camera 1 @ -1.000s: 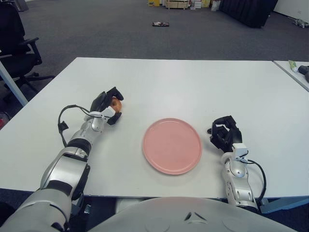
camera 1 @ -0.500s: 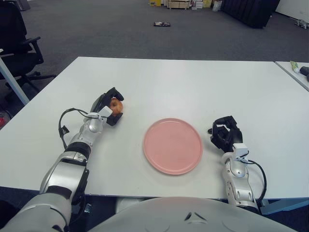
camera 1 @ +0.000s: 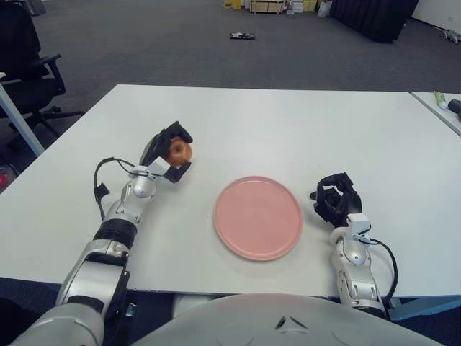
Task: Put the apple into the plate.
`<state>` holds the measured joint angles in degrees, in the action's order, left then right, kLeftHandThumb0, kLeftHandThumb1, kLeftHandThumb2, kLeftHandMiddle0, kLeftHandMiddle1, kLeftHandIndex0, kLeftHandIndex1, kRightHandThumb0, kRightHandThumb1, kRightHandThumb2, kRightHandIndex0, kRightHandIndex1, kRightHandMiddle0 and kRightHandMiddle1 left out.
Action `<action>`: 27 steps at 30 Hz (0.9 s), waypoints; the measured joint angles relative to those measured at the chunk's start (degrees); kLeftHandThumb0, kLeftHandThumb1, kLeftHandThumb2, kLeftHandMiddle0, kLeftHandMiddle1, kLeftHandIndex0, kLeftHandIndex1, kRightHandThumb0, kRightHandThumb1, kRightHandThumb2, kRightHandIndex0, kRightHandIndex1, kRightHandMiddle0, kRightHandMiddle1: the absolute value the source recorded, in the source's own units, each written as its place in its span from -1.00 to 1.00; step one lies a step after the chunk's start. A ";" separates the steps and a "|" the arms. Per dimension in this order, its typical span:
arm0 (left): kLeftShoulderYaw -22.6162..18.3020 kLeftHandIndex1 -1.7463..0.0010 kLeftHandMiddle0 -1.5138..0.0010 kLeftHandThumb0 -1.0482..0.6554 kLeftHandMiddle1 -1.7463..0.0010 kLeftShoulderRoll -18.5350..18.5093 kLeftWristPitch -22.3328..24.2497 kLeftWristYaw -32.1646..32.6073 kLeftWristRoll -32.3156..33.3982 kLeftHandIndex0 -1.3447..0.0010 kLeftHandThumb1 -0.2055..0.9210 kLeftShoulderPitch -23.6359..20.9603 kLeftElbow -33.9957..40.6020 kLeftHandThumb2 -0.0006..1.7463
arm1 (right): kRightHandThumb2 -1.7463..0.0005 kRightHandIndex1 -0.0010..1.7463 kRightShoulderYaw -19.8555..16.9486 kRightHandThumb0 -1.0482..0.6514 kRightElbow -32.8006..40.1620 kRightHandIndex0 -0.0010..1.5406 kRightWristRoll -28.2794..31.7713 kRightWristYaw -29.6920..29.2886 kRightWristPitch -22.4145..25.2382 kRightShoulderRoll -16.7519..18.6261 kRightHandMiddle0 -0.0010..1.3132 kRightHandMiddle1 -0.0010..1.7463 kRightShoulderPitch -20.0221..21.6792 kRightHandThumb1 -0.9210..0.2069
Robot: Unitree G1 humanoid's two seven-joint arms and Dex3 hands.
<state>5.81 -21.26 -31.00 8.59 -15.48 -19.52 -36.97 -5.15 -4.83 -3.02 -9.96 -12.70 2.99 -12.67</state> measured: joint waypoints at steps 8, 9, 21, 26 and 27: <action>-1.18 -1.00 -0.03 0.23 -0.95 0.89 -0.12 -2.78 2.33 0.15 -0.48 2.05 8.83 0.80 | 0.02 0.58 0.10 -0.22 0.00 -0.19 -0.07 0.25 0.00 -0.03 -0.48 1.00 0.03 -0.58; -1.19 -1.00 -0.03 0.23 -0.95 1.09 -0.13 -3.27 2.62 0.16 -0.48 2.30 9.76 0.80 | 0.02 0.58 0.10 -0.22 0.00 -0.20 -0.07 0.28 0.00 -0.02 -0.48 1.00 0.03 -0.58; 0.23 -1.00 -0.11 0.23 -0.97 3.73 -2.11 -6.75 1.96 0.05 -0.64 6.63 25.18 0.92 | 0.03 0.59 0.09 -0.22 0.00 -0.22 0.14 1.11 -0.01 0.00 -0.49 1.00 0.05 -0.59; 4.08 -1.00 -0.20 0.23 -0.90 5.28 -4.70 -9.98 1.92 0.00 -0.74 8.07 29.88 0.97 | 0.03 0.59 0.12 -0.21 0.00 -0.23 0.20 1.60 -0.01 0.04 -0.49 1.00 0.05 -0.59; 4.96 -1.00 -0.22 0.23 -0.88 5.39 -5.26 -11.40 2.43 -0.01 -0.75 8.17 30.14 0.97 | 0.04 0.59 0.13 -0.21 0.00 -0.23 0.20 1.66 -0.01 0.06 -0.49 1.00 0.05 -0.60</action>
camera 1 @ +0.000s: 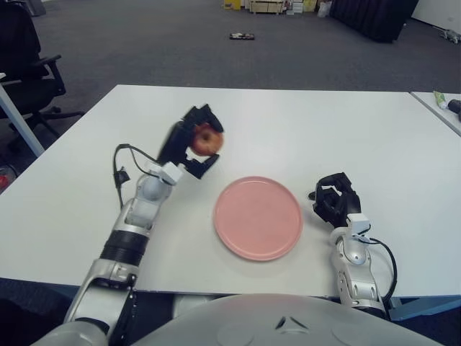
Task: Put the apple into the plate.
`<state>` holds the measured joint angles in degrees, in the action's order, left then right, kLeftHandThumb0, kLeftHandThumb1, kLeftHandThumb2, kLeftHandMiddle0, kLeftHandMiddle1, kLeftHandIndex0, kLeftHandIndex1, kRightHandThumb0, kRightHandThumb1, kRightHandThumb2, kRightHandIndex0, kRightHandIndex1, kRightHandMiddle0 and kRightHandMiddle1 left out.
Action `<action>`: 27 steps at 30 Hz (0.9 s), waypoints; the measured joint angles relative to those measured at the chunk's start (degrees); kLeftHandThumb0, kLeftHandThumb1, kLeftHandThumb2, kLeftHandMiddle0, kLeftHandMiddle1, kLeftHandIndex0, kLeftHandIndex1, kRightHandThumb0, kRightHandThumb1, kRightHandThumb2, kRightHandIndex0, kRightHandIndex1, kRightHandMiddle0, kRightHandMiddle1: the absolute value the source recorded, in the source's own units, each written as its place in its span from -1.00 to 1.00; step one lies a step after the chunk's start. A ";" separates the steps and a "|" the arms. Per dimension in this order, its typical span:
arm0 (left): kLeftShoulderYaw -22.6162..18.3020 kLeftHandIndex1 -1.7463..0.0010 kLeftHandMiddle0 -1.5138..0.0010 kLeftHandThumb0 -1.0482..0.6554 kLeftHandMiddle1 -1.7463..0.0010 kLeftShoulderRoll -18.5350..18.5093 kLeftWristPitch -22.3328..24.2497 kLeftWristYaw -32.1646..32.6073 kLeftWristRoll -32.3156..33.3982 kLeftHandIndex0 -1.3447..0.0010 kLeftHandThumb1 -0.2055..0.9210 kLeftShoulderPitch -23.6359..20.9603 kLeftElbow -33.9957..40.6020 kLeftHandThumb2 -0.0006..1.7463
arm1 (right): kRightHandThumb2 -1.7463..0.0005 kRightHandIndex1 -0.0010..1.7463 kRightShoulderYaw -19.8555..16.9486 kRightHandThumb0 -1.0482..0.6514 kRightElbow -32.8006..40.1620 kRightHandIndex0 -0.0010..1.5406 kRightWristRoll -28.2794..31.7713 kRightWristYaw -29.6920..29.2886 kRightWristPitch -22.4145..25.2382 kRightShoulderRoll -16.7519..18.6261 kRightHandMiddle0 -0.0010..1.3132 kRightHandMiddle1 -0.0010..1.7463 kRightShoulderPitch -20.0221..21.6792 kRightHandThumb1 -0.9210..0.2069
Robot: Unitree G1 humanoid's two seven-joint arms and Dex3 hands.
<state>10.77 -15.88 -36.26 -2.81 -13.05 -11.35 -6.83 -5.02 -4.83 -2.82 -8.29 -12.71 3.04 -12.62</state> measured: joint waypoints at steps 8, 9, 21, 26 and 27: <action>6.30 -1.00 -0.22 0.23 -0.83 -0.58 -3.15 -11.76 3.67 0.03 -0.70 0.17 -0.36 0.91 | 0.05 0.59 -0.03 -0.21 0.00 -0.24 0.01 0.39 -0.03 0.02 -0.50 1.00 0.09 -0.61; 6.98 -1.00 -0.20 0.23 -0.83 -0.65 -3.83 -12.67 3.63 0.05 -0.66 0.18 -0.58 0.88 | 0.05 0.60 -0.04 -0.21 0.00 -0.25 0.00 0.38 -0.03 0.02 -0.50 1.00 0.09 -0.61; 12.85 -1.00 -0.14 0.23 -0.84 -0.83 -8.09 -18.70 -0.81 0.13 -0.55 0.09 -2.77 0.81 | 0.04 0.61 -0.08 -0.21 -0.06 -0.27 0.01 0.32 -0.07 0.15 -0.50 1.00 0.09 -0.60; 14.91 -1.00 -0.16 0.23 -0.84 -0.31 -8.46 -20.07 -1.33 0.12 -0.58 0.10 -4.21 0.83 | 0.03 0.60 -0.13 -0.21 -0.05 -0.25 0.05 0.31 -0.09 0.36 -0.49 1.00 0.10 -0.59; 15.33 -1.00 -0.16 0.23 -0.84 -0.26 -8.43 -20.47 -1.38 0.11 -0.58 0.10 -4.51 0.84 | 0.03 0.60 -0.13 -0.22 -0.05 -0.25 0.07 0.31 -0.09 0.38 -0.49 1.00 0.10 -0.59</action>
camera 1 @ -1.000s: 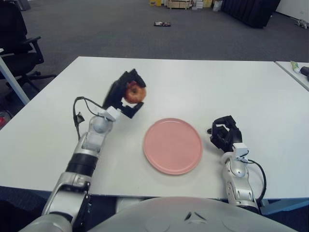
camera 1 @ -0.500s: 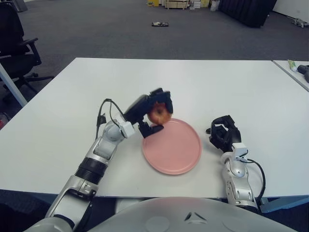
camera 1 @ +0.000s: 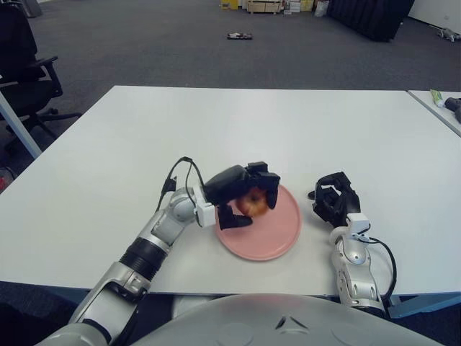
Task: Put the apple into the plate.
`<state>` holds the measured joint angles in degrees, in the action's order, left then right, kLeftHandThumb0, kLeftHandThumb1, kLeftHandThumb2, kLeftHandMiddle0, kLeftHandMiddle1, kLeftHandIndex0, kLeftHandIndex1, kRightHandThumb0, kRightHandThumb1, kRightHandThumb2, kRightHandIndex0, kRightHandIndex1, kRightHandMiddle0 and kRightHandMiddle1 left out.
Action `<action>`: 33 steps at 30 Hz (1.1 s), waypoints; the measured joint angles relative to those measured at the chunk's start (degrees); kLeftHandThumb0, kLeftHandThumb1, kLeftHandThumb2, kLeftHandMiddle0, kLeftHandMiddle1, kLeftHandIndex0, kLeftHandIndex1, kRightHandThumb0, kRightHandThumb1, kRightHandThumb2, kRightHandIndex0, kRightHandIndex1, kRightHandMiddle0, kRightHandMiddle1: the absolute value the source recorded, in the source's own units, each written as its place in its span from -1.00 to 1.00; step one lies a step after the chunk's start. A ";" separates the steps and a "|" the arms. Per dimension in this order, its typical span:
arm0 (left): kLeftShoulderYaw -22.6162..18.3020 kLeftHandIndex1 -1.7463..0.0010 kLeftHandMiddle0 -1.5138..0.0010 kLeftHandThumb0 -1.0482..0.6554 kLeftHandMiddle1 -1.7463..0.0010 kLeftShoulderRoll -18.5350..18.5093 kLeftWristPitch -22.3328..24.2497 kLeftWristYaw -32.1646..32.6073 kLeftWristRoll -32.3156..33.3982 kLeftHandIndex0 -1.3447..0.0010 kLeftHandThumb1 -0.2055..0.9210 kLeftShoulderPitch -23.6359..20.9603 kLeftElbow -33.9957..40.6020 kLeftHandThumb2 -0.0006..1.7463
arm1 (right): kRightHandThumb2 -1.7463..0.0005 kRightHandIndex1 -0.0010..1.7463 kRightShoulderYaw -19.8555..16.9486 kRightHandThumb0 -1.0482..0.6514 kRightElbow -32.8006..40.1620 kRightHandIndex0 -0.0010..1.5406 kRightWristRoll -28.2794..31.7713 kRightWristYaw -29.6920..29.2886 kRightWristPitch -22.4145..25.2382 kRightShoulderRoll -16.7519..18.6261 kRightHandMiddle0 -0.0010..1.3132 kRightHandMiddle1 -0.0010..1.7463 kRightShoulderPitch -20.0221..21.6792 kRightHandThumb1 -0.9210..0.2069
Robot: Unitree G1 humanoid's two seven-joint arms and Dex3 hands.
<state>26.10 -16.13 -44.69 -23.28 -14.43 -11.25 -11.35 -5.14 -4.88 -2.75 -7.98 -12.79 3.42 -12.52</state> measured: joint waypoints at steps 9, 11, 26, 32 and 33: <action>3.52 -1.00 -0.16 0.23 -0.84 0.27 2.67 -3.84 -2.32 0.11 -0.59 -0.10 -3.40 0.84 | 0.02 0.61 -0.10 -0.22 -0.01 -0.23 -0.01 0.04 -0.02 -0.14 -0.49 1.00 -0.04 -0.58; 3.71 -1.00 -0.16 0.23 -0.84 0.67 2.63 -3.28 -3.88 0.11 -0.59 -0.72 -3.90 0.84 | 0.02 0.60 -0.12 -0.22 -0.02 -0.23 -0.03 0.03 -0.04 -0.16 -0.49 1.00 -0.04 -0.58; 4.37 -1.00 -0.16 0.23 -0.81 2.78 1.50 7.30 -11.57 0.12 -0.56 -2.56 -9.24 0.81 | 0.02 0.57 -0.01 -0.22 0.01 -0.23 -0.19 -0.29 -0.03 -0.14 -0.49 1.00 -0.13 -0.58; 4.52 -1.00 -0.14 0.23 -0.81 3.45 -0.40 12.48 -12.99 0.15 -0.52 -2.29 -11.64 0.78 | 0.03 0.58 -0.03 -0.22 0.01 -0.25 -0.16 -0.24 -0.03 -0.17 -0.49 1.00 -0.16 -0.59; 4.50 -1.00 -0.12 0.23 -0.82 3.66 -0.79 13.58 -13.28 0.16 -0.50 -2.20 -12.09 0.77 | 0.02 0.59 -0.02 -0.22 0.01 -0.26 -0.16 -0.20 -0.03 -0.19 -0.49 1.00 -0.16 -0.58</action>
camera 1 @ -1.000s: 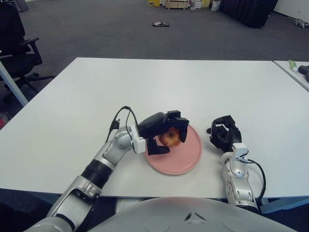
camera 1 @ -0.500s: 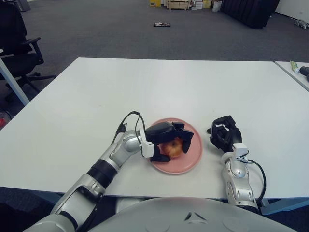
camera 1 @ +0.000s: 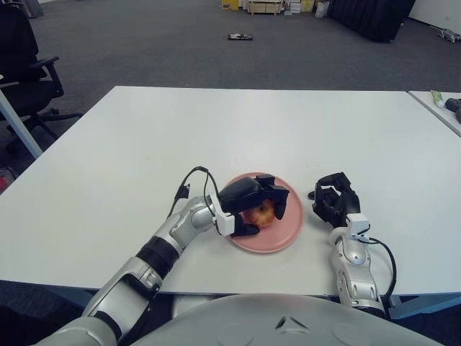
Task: Put the apple into the plate.
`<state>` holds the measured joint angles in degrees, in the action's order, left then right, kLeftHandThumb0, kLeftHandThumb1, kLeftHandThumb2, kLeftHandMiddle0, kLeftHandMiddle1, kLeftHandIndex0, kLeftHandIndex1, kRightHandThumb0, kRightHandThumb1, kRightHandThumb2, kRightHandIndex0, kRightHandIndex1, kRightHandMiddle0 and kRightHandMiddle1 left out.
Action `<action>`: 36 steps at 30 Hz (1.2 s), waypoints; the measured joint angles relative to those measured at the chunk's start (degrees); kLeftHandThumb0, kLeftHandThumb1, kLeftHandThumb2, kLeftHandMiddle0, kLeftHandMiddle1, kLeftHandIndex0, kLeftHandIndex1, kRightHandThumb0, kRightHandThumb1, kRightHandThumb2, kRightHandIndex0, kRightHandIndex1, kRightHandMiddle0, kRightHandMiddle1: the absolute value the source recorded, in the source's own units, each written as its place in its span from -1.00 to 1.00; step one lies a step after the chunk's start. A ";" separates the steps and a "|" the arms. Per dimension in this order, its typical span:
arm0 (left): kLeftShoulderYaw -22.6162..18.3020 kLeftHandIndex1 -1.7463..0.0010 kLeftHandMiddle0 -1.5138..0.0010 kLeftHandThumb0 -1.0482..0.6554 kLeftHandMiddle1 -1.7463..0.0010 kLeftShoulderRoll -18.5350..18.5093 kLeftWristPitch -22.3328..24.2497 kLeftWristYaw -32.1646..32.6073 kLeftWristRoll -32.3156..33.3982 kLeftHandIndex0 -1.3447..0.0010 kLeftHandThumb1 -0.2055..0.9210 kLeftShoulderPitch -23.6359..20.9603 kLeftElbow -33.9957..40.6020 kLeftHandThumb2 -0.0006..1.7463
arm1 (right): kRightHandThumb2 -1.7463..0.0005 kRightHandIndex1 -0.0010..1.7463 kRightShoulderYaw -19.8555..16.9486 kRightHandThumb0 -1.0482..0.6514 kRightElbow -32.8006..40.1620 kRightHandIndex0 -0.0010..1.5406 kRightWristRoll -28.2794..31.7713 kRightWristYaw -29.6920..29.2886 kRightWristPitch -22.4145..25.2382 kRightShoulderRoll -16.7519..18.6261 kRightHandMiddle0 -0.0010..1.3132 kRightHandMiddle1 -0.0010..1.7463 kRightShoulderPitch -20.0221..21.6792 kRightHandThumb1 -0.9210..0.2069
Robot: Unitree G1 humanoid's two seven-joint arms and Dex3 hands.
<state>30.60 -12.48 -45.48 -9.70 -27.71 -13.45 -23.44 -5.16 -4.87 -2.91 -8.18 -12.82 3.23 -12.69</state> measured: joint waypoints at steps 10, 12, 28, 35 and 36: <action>0.00 -0.88 0.06 0.22 -0.98 1.35 -3.70 11.02 -4.62 0.08 -0.40 0.41 -3.48 0.71 | 0.02 0.62 0.00 -0.22 -0.02 -0.27 0.03 0.72 0.03 -0.29 -0.48 1.00 -0.01 -0.58; -0.04 -0.86 0.10 0.22 -0.99 1.35 -3.82 11.68 -4.77 0.08 -0.36 0.57 -3.50 0.68 | 0.02 0.62 0.00 -0.22 -0.03 -0.26 0.03 0.85 0.03 -0.34 -0.48 1.00 0.00 -0.58; -0.13 -0.51 0.94 -0.40 -0.26 -0.98 -0.02 9.80 -6.34 0.95 0.19 2.32 1.86 0.10 | 0.02 0.62 -0.09 -0.22 0.12 -0.26 0.27 1.09 0.35 -0.36 -0.49 1.00 0.08 -0.58; -0.37 0.09 1.00 -0.83 0.72 -1.61 -1.31 10.34 -6.45 1.00 0.68 2.78 1.79 -0.33 | 0.05 0.62 -0.06 -0.21 2.00 -0.34 0.20 0.73 3.77 -0.27 -0.50 1.00 0.14 -0.61; -0.50 0.18 1.00 -0.87 0.82 -1.78 -1.64 10.31 -6.12 1.00 0.74 2.85 1.81 -0.37 | 0.05 0.63 -0.05 -0.21 2.12 -0.35 0.10 0.58 3.97 -0.24 -0.50 1.00 0.16 -0.62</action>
<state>30.10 -14.26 -47.12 0.61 -33.83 -10.61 -21.63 -5.21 -2.75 -2.81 -7.60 -8.85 2.99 -12.53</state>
